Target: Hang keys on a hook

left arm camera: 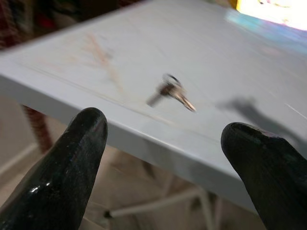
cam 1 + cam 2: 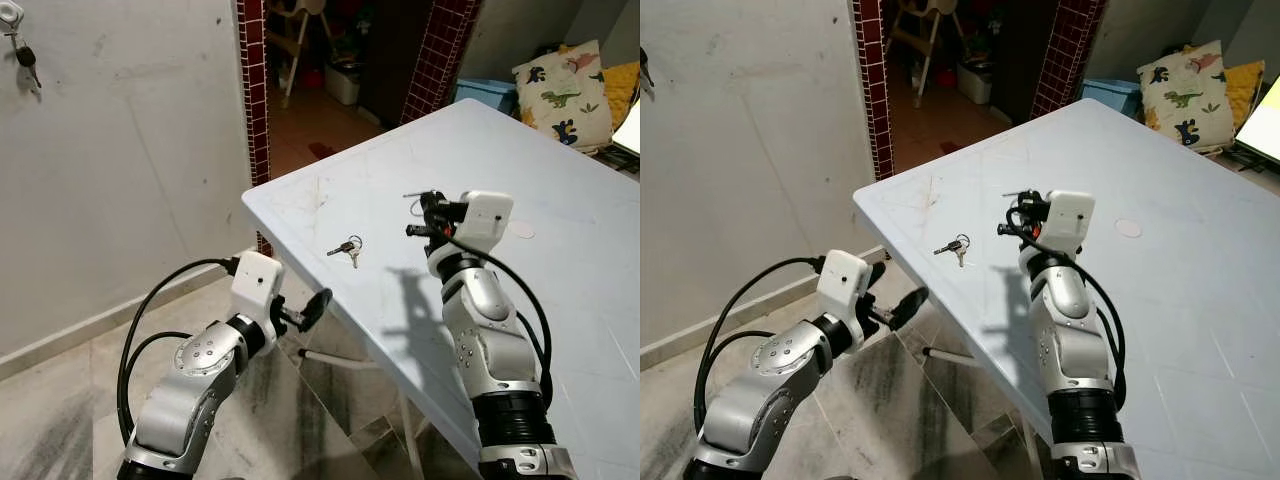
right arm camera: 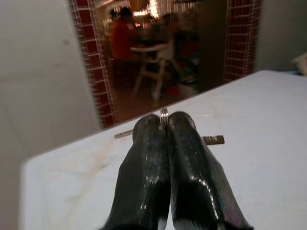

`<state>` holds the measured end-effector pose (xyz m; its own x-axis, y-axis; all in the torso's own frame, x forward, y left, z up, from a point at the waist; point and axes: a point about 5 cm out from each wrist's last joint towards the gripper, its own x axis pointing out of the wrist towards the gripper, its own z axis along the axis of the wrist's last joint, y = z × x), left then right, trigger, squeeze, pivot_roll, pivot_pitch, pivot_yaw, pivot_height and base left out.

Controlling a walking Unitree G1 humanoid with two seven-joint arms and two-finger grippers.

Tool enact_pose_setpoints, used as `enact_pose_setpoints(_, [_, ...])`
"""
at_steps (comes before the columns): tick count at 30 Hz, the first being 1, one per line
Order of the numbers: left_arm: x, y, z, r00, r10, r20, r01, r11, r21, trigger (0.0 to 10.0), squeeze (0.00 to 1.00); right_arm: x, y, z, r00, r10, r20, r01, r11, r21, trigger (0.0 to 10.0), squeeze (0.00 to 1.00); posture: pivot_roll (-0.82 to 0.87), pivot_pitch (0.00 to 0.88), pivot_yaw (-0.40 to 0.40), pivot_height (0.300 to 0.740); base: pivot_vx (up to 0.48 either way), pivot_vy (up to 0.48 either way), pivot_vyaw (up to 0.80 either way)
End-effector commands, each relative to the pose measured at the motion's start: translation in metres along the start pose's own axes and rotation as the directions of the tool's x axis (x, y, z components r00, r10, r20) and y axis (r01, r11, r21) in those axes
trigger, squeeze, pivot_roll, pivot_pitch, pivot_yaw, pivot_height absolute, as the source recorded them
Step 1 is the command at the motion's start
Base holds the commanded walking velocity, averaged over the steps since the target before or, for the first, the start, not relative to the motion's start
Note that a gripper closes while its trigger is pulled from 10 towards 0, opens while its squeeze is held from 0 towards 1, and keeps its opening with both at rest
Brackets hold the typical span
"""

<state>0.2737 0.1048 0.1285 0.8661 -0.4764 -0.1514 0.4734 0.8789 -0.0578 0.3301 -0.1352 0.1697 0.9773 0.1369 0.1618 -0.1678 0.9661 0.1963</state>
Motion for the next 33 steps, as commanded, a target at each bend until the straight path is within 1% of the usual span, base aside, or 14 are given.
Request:
enact_pose_setpoints(1, [0.000, 0.011, 0.002, 0.996, 0.086, 0.025, -0.087, 0.996, 0.021, 10.0, 0.00, -0.007, 0.009, 0.003, 0.998, 0.066, -0.006, -0.066, 0.997, 0.026, 0.0, 0.00, 0.13, 0.000, -0.080, 0.740, 0.000, 0.000, 0.00])
enact_pose_setpoints(2, [0.000, 0.011, 0.002, 0.996, 0.086, 0.025, -0.087, 0.996, 0.021, 10.0, 0.00, -0.007, 0.009, 0.003, 0.998, 0.066, -0.006, -0.066, 0.997, 0.026, 0.0, 0.00, 0.13, 0.000, -0.080, 0.740, 0.000, 0.000, 0.00])
enact_pose_setpoints(4, [-0.003, 0.023, 0.002, 0.985, 0.171, 0.034, -0.172, 0.985, 0.024, 10.0, 0.00, -0.017, 0.018, 0.002, 0.995, 0.102, -0.017, -0.101, 0.994, 0.051, 0.0, 0.00, 0.13, 0.000, -0.082, 0.740, 0.000, 0.000, 0.00])
enact_pose_setpoints(7, [-0.006, 0.029, 0.002, 0.977, 0.210, 0.045, -0.211, 0.977, 0.028, 10.0, 0.00, -0.023, 0.028, 0.005, 0.989, 0.145, -0.013, -0.144, 0.986, 0.082, 0.0, 0.00, 0.13, 0.002, -0.082, 0.740, 0.000, 0.000, 0.00])
enact_pose_setpoints(8, [-0.006, 0.029, 0.002, 0.977, 0.210, 0.045, -0.211, 0.977, 0.028, 10.0, 0.00, -0.023, 0.028, 0.005, 0.989, 0.145, -0.013, -0.144, 0.986, 0.082, 0.0, 0.00, 0.13, 0.002, -0.082, 0.740, 0.000, 0.000, 0.00])
enact_pose_setpoints(9, [-0.007, 0.029, 0.002, 0.975, 0.215, 0.051, -0.217, 0.976, 0.030, 10.0, 0.00, -0.027, 0.033, 0.005, 0.985, 0.173, -0.017, -0.170, 0.980, 0.104, 0.0, 0.00, 0.13, 0.005, -0.081, 0.740, 0.000, 0.000, 0.00])
enact_pose_setpoints(11, [-0.007, 0.029, 0.002, 0.975, 0.216, 0.050, -0.218, 0.976, 0.024, 10.0, 0.00, -0.030, 0.039, 0.004, 0.980, 0.195, -0.023, -0.191, 0.974, 0.117, 0.0, 0.00, 0.13, 0.006, -0.080, 0.740, 0.000, 0.000, 0.00])
enact_pose_setpoints(13, [-0.005, 0.028, 0.002, 0.975, 0.214, 0.052, -0.215, 0.976, 0.020, 10.0, 0.00, -0.036, 0.048, 0.003, 0.972, 0.235, -0.027, -0.229, 0.963, 0.144, 0.0, 0.00, 0.13, 0.007, -0.078, 0.740, 0.000, 0.000, 0.00])
enact_pose_setpoints(14, [-0.005, 0.028, 0.002, 0.975, 0.214, 0.052, -0.215, 0.976, 0.020, 10.0, 0.00, -0.036, 0.048, 0.003, 0.972, 0.235, -0.027, -0.229, 0.963, 0.144, 0.0, 0.00, 0.13, 0.007, -0.078, 0.740, 0.000, 0.000, 0.00])
enact_pose_setpoints(16, [-0.004, 0.026, 0.002, 0.977, 0.208, 0.055, -0.210, 0.978, 0.020, 10.0, 0.00, -0.039, 0.054, 0.004, 0.967, 0.253, -0.030, -0.245, 0.956, 0.162, 0.0, 0.00, 0.13, 0.009, -0.075, 0.740, 0.000, 0.000, 0.00])
enact_pose_setpoints(21, [-0.004, 0.026, 0.003, 0.977, 0.207, 0.056, -0.209, 0.978, 0.021, 10.0, 0.00, -0.040, 0.057, 0.004, 0.960, 0.278, -0.034, -0.268, 0.947, 0.177, 0.0, 0.00, 0.13, 0.011, -0.073, 0.740, 0.000, 0.000, 0.00])
enact_pose_setpoints(27, [-0.004, 0.027, 0.002, 0.976, 0.211, 0.053, -0.212, 0.977, 0.022, 10.0, 0.00, -0.040, 0.055, 0.002, 0.963, 0.265, -0.051, -0.254, 0.953, 0.164, 0.0, 0.00, 0.13, 0.013, -0.074, 0.740, 0.000, 0.000, 0.00])
enact_pose_setpoints(29, [-0.004, 0.027, 0.002, 0.976, 0.211, 0.052, -0.213, 0.977, 0.020, 10.0, 0.00, -0.038, 0.051, 0.000, 0.968, 0.240, -0.067, -0.228, 0.962, 0.149, 0.0, 0.00, 0.13, 0.013, -0.074, 0.740, 0.000, 0.000, 0.00])
enact_pose_setpoints(33, [-0.005, 0.026, 0.002, 0.976, 0.210, 0.053, -0.211, 0.977, 0.018, 10.0, 0.00, -0.037, 0.051, -0.001, 0.970, 0.229, -0.079, -0.219, 0.968, 0.122, 0.0, 0.00, 0.14, 0.016, -0.076, 0.740, 0.000, 0.000, 0.00])
